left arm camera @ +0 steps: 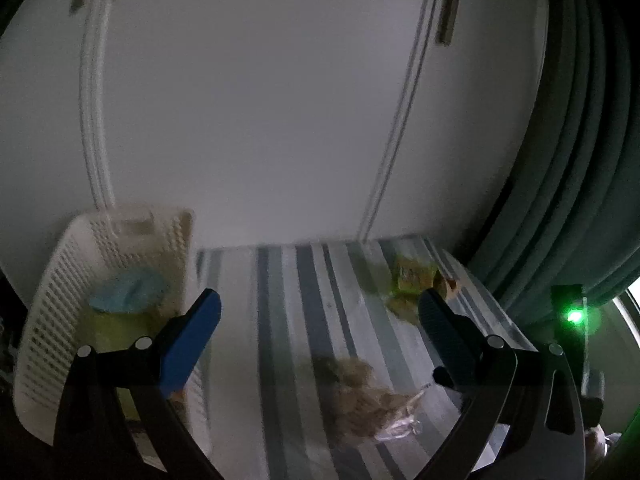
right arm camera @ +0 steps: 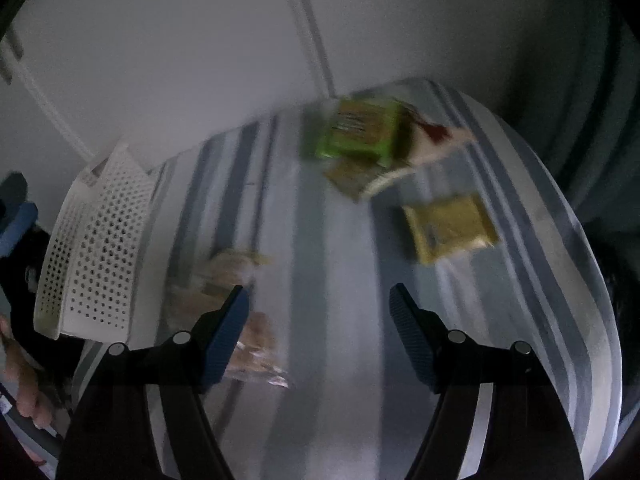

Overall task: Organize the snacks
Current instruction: 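Move the left gripper back over the clear cookie bag on the table, then grasp the clear cookie bag with the left gripper and lift it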

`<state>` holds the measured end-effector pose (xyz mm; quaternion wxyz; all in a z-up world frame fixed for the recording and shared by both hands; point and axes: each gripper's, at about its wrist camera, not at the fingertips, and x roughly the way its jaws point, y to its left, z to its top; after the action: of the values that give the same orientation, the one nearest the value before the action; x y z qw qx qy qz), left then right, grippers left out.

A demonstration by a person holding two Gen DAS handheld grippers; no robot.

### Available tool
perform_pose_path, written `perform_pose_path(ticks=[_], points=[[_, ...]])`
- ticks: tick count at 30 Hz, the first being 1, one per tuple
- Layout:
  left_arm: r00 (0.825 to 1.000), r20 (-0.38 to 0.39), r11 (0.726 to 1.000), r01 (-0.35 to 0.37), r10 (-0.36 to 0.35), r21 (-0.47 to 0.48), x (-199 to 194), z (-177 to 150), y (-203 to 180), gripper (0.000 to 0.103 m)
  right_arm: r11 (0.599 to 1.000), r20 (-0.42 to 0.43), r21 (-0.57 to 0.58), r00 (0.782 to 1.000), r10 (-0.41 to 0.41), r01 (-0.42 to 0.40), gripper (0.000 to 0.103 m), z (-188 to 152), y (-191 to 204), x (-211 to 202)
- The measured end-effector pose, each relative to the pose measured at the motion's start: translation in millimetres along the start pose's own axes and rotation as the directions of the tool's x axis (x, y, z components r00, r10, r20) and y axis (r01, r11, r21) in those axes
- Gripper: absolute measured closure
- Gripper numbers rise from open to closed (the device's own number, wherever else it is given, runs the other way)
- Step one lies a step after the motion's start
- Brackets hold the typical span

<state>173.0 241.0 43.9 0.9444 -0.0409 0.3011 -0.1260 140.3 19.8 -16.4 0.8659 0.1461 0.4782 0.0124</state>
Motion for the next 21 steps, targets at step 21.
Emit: perform_pose_path(ticks=[21], points=[[0.944,-0.327,0.998,0.055,-0.041,0.032,81.0,-87.1,-66.2,0.003,0.982,0.075,0.165,0.994,0.076,-0.087,0.028,-29.4,-78.9,-29.7]])
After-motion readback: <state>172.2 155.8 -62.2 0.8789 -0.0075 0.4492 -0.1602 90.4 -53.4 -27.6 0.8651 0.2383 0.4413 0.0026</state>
